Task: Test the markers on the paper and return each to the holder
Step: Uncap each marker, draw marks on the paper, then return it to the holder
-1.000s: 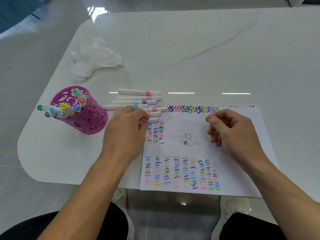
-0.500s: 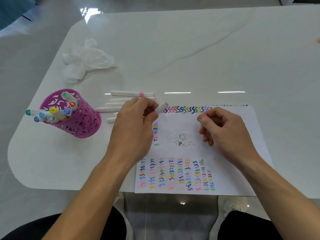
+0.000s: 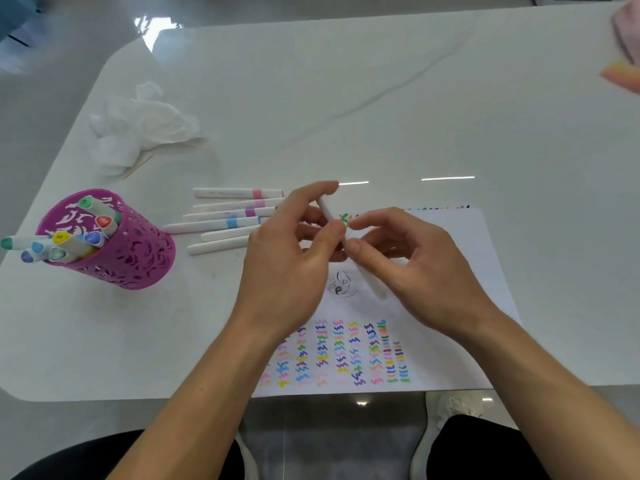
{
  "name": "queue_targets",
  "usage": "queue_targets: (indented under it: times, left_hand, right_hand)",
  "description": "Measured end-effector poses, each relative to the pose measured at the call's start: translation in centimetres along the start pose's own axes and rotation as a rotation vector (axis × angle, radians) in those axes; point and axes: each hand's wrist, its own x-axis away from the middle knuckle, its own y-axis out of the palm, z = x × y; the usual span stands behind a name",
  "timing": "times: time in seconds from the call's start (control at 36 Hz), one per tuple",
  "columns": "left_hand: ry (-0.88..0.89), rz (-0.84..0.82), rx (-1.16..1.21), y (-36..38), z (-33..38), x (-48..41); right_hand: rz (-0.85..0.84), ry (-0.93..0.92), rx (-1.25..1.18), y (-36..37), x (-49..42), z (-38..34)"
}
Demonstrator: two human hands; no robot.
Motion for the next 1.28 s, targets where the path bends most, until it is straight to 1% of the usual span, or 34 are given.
queue_targets:
  times: [0.11,0.19,0.25,0.33,0.42,0.5,0.64,0.69,0.89,1.0,1.08,1.17,1.28]
  left_hand:
    - [-0.037,-0.009,-0.027,0.4,-0.1,-0.2]
    - [-0.057,-0.031,-0.073,0.6,-0.2,-0.4]
    - [-0.077,-0.076,-0.128,0.8,-0.5,-0.4]
    - [-0.075,-0.156,-0.251,1.0,-1.0,-0.3]
    - [-0.008,-0.207,-0.366,1.1,-1.2,-0.3]
    - [0.068,-0.232,-0.45,1.2,-1.4,-0.3]
    - [0.164,-0.217,-0.554,1.5,-1.5,-0.4]
    - [0.172,-0.21,-0.542,1.5,-1.5,-0.4]
    - [0.167,-0.203,-0.484,1.4,-1.6,-0.2]
    - [0.124,-0.219,-0.463,1.4,-1.5,-0.1]
    - [0.087,-0.165,-0.432,1.5,-1.2,-0.1]
    - [0.088,-0.096,-0.412,1.6,-0.9,-0.1]
    - [0.086,-0.06,-0.39,1.8,-0.7,-0.2]
  right_hand:
    - [-0.009,-0.019,0.109,-0.6,0.0,0.2]
    - [0.043,-0.026,0.211,-1.0,0.0,0.4]
    - [0.083,-0.016,0.28,-1.3,0.0,0.6]
    - [0.071,-0.028,0.401,-1.4,0.0,0.9]
    - [0.012,-0.069,0.509,-1.4,0.0,1.2]
    - [-0.044,-0.076,0.56,-1.6,-0.1,1.3]
    - [-0.059,-0.108,0.7,-1.7,0.4,1.3]
    - [-0.064,-0.11,0.742,-1.5,0.6,1.2]
    - [-0.052,-0.158,0.763,-1.4,0.9,1.7]
    - [-0.03,-0.17,0.774,-1.4,0.9,2.2]
    - [-0.003,-0.139,0.767,-1.7,0.9,2.3]
    - [0.02,-0.128,0.719,-1.8,0.7,2.1]
    - [0.039,-0.089,0.642,-2.0,0.5,1.6]
